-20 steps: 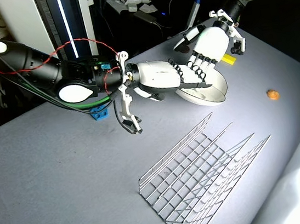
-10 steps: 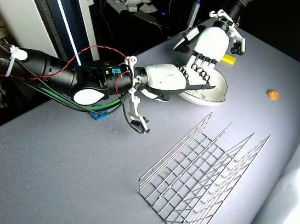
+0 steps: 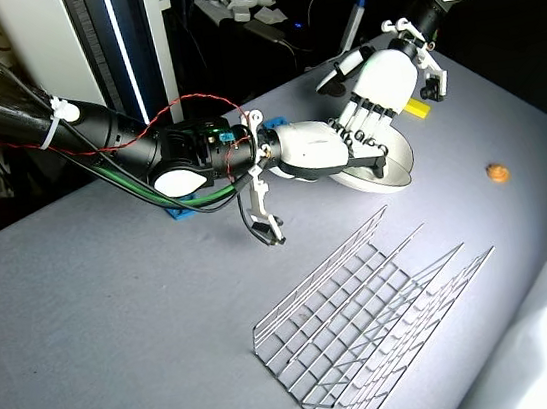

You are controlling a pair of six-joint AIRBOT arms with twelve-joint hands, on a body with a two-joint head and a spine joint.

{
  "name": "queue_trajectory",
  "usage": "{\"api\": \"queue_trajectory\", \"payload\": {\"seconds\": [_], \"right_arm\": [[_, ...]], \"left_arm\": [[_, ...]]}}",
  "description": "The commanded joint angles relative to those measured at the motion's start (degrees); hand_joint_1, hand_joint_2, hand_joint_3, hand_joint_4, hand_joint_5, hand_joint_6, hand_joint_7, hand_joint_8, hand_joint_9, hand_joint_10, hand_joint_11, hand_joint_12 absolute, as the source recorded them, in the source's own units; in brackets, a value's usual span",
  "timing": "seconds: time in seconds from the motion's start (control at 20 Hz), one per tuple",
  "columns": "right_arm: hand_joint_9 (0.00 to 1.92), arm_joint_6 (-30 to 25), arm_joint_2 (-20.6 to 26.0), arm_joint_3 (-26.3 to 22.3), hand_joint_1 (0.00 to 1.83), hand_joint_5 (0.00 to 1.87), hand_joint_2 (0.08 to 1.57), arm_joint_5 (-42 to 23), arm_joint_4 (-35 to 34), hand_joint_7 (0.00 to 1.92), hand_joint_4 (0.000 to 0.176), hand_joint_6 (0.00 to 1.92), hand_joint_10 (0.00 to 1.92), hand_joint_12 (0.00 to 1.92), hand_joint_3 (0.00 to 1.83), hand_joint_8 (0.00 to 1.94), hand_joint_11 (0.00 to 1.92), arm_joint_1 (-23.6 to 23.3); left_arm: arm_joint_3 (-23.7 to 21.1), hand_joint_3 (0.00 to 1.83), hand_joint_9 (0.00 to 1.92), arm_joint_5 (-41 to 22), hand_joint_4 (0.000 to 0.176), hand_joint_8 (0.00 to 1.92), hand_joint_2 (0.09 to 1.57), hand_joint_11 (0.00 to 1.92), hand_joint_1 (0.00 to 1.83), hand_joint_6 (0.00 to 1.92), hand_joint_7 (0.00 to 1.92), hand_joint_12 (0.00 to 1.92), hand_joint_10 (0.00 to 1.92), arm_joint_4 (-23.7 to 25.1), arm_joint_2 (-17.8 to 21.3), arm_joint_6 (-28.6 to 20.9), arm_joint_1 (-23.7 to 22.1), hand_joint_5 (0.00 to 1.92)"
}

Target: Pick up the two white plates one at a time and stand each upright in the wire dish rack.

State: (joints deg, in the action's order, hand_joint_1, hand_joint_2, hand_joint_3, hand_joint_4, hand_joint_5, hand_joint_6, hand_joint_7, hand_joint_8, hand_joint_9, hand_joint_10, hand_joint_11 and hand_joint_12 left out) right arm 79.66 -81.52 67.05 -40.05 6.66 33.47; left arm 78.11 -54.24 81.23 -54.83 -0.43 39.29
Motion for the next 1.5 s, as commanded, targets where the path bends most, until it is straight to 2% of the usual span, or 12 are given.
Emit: {"api": "queue_trajectory", "payload": {"seconds": [0.0,0.05,0.1,0.15,0.2,0.25,0.3,0.4,0.95,1.2,1.4,1.45], "right_arm": [[0.77,0.2,-0.1,0.0,1.07,0.76,1.18,-7.6,0.3,0.79,0.0,0.02,0.04,1.0,0.0,0.01,0.38,-0.2],[0.86,0.2,-0.2,0.0,1.11,0.83,1.16,-7.8,0.3,0.87,0.0,0.02,0.04,0.97,0.0,0.01,0.49,-0.2],[0.92,0.1,-0.2,0.0,1.11,0.81,1.19,-8.1,0.3,0.93,0.0,0.99,0.02,0.97,0.01,0.01,0.54,-0.2],[1.05,0.1,-0.2,0.0,1.19,0.89,1.14,-8.2,0.3,0.97,0.0,1.12,0.05,0.96,0.02,0.73,0.66,-0.2],[1.12,0.1,-0.2,0.0,1.2,0.9,1.14,-8.3,0.2,0.98,0.009,1.15,0.06,0.96,0.0,0.89,0.73,-0.1],[1.19,0.0,-0.2,0.0,1.22,0.94,1.12,-8.4,0.1,1.03,0.019,1.08,0.07,0.95,0.0,0.86,0.8,-0.1],[1.06,0.0,-0.2,0.0,1.35,0.96,1.07,-8.4,-0.1,1.06,0.0,1.01,0.84,0.92,0.03,0.76,0.84,-0.1],[0.98,0.0,-0.2,0.0,1.38,0.94,1.1,-8.8,-0.3,1.04,0.0,1.02,1.09,0.92,0.0,0.81,0.84,-0.1],[0.93,0.1,-0.2,-0.5,1.37,0.89,1.12,-12.0,-0.6,0.95,0.0,1.1,1.19,0.99,0.0,0.94,0.79,-0.7],[0.99,0.2,-0.1,-1.7,1.38,0.95,1.09,-12.6,-0.7,1.05,0.0,0.99,1.1,0.97,0.0,0.77,0.81,-1.8],[0.94,1.6,1.0,-4.5,1.37,0.92,1.11,-12.1,-0.7,0.99,0.0,1.06,1.17,1.0,0.0,0.87,0.78,-3.3],[0.97,1.6,1.3,-5.0,1.24,0.92,1.13,-11.6,-0.7,0.99,0.0,1.09,0.66,0.98,0.0,0.93,0.77,-3.6]], "left_arm": [[0.0,0.0,0.0,-3.0,0.0,0.0,1.09,0.0,0.0,0.0,0.0,0.0,0.0,-3.1,-0.5,-0.1,0.0,0.0],[0.0,0.01,0.0,-3.0,0.0,0.0,1.11,0.0,0.0,0.0,0.0,0.0,0.0,-3.1,-0.5,-0.1,0.0,0.0],[0.0,0.02,0.0,-3.0,0.0,0.0,1.13,0.0,0.0,0.0,0.0,0.0,0.0,-3.1,-0.6,-0.1,0.0,0.0],[0.0,0.02,0.0,-3.0,0.0,0.0,1.13,0.0,0.0,0.0,0.0,0.0,0.0,-3.1,-0.6,-0.1,0.0,0.0],[0.0,0.02,0.0,-3.0,0.0,0.0,1.13,0.0,0.0,0.0,0.0,0.0,0.0,-3.1,-0.6,-0.1,0.0,0.0],[0.0,0.01,0.0,-3.0,0.0,0.0,1.13,0.0,0.0,0.0,0.0,0.0,0.0,-3.1,-0.7,-0.1,0.1,0.0],[0.0,0.01,0.0,-3.0,0.0,0.0,1.13,0.0,0.0,0.0,0.0,0.0,0.0,-3.1,-0.6,-0.1,0.1,0.0],[0.0,0.01,0.0,-3.1,0.0,0.0,1.12,0.0,0.0,0.0,0.0,0.0,0.0,-3.3,-0.4,-0.2,0.1,0.0],[-0.8,0.0,0.02,-5.9,0.0,0.01,1.11,0.0,0.0,0.01,0.04,0.0,0.0,-4.4,5.7,-4.1,-3.0,0.03],[-2.5,0.0,0.02,-6.6,0.0,0.0,1.1,0.0,0.0,0.01,0.03,0.0,0.0,-4.7,10.7,-6.7,-4.4,0.04],[-3.8,0.0,0.01,-7.2,0.0,0.0,1.09,0.0,0.0,0.0,0.02,0.0,0.0,-4.7,14.8,-7.8,-4.4,0.02],[-3.8,0.0,0.0,-7.2,0.0,0.0,1.09,0.0,0.0,0.0,0.0,0.0,0.0,-4.7,15.3,-8.3,-4.4,0.01]]}}
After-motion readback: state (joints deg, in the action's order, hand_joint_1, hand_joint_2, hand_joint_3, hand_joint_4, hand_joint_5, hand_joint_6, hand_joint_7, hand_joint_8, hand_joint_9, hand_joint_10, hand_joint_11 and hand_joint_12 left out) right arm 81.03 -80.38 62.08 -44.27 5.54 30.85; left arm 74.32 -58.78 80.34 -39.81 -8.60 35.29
